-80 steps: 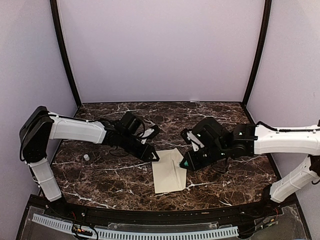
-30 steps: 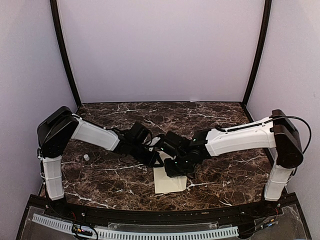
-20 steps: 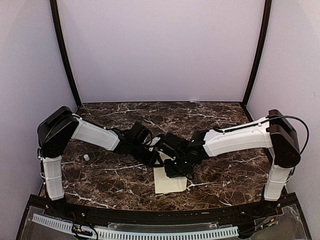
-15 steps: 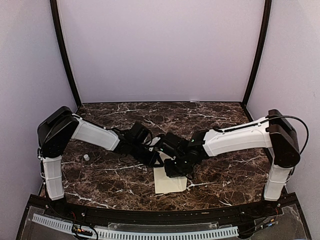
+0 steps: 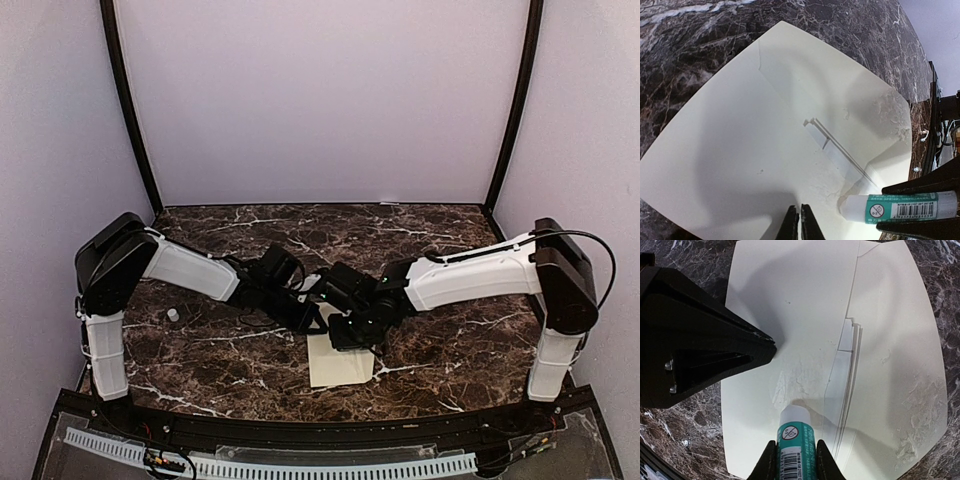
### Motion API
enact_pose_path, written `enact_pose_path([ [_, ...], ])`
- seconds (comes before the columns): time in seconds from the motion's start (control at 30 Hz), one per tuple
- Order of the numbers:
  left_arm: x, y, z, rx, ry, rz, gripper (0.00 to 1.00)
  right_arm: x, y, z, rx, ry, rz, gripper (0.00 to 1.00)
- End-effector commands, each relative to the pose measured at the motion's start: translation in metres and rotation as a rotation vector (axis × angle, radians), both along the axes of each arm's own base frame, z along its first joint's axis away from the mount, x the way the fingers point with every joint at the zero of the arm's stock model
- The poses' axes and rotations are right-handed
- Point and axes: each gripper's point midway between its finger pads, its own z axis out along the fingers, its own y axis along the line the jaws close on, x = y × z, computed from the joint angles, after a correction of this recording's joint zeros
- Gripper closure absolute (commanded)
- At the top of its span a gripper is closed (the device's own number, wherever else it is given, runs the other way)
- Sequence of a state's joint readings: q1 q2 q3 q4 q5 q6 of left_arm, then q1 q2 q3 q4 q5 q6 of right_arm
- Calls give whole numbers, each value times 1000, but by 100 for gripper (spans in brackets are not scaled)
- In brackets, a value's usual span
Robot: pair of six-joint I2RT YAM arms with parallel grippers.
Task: Place the letter into the envelope and seal it
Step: Paint the envelope at the center of the board.
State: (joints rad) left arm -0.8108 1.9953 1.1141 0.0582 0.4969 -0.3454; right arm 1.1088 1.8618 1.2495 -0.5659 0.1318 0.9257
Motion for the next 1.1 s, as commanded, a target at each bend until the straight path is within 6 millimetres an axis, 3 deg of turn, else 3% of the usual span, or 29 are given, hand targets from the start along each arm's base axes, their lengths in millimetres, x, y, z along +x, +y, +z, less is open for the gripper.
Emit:
enact_pose_path([
  [0.0, -10, 6, -15, 46, 57, -7, 95, 19, -16, -18, -75, -33, -53, 93],
  [0.7, -13, 4, -16, 39, 76, -9, 96, 37, -11, -17, -28, -95, -100, 94],
  [1.07, -13, 5, -17, 42, 80, -8, 96, 34, -13, -19, -34, -91, -83, 97],
])
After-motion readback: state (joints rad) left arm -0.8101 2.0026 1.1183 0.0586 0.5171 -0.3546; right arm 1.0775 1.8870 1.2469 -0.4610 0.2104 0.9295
